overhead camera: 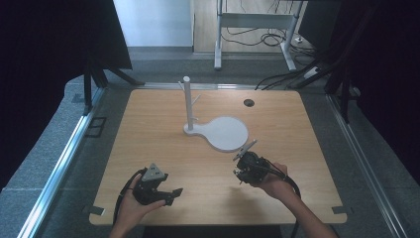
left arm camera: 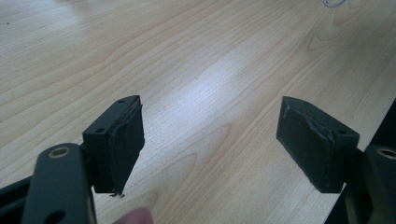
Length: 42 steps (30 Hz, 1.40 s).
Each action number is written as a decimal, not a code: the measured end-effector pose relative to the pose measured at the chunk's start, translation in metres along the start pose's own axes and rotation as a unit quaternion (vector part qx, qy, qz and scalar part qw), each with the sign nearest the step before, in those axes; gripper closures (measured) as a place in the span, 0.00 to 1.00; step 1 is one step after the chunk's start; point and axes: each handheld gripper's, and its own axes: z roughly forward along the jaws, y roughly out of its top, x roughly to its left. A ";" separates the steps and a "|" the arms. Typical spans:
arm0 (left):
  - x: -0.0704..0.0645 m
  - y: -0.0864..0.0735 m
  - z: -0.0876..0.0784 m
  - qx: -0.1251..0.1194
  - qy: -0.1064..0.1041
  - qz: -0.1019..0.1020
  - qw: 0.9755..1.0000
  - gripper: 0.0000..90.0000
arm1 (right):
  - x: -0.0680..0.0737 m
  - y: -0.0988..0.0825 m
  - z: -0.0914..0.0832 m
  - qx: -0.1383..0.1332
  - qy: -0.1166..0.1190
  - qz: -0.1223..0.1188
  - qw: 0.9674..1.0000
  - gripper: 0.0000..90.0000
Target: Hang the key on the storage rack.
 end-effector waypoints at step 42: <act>0.000 -0.001 0.003 0.010 -0.005 0.004 1.000 0.26 | -0.035 0.073 -0.017 -0.033 -0.017 0.003 0.999 0.94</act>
